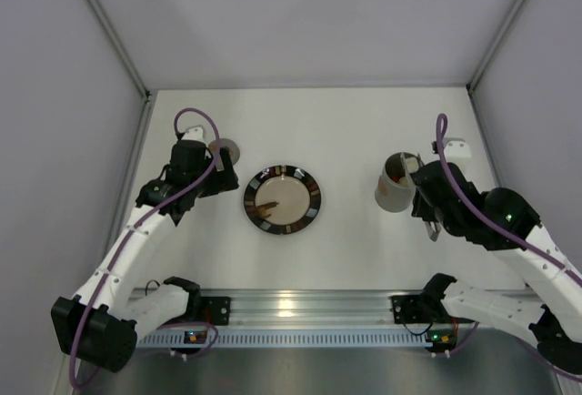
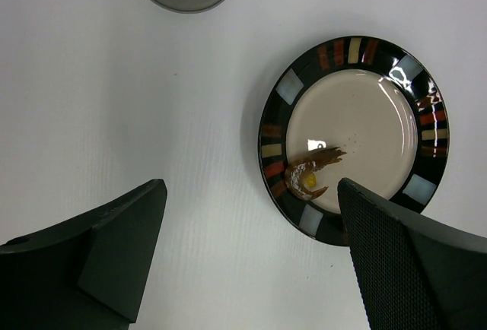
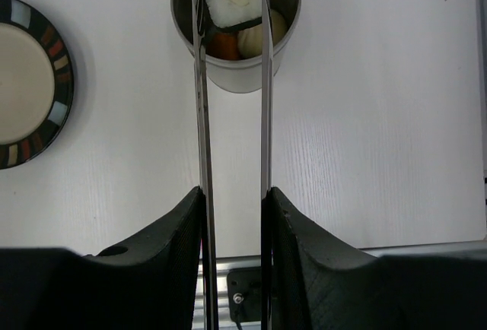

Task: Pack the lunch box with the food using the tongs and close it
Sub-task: Place the fake food in the packing box.

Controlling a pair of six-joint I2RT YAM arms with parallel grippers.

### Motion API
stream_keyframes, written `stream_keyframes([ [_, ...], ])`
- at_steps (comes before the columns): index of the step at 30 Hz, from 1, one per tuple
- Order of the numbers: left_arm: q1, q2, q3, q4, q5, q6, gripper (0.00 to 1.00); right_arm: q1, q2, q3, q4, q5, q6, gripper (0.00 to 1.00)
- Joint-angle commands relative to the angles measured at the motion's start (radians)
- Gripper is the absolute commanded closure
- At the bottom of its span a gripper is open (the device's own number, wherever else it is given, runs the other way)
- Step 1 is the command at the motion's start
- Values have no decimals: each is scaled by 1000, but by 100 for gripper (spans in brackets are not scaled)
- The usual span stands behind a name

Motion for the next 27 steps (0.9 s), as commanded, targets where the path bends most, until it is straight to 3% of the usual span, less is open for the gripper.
stream_keyframes([
  [1, 5, 1, -4, 52, 12, 14, 1, -12, -6, -6, -15, 25, 15, 71],
  [12, 5, 3, -4, 52, 16, 16, 1, -12, 17, -8, 5, 30, -2, 45],
  [20, 5, 3, -6, 52, 16, 14, 1, -12, 66, 63, 34, 35, -57, 43],
  [27, 5, 1, -4, 51, 9, 16, 1, -12, 183, 230, 120, -39, -162, 45],
])
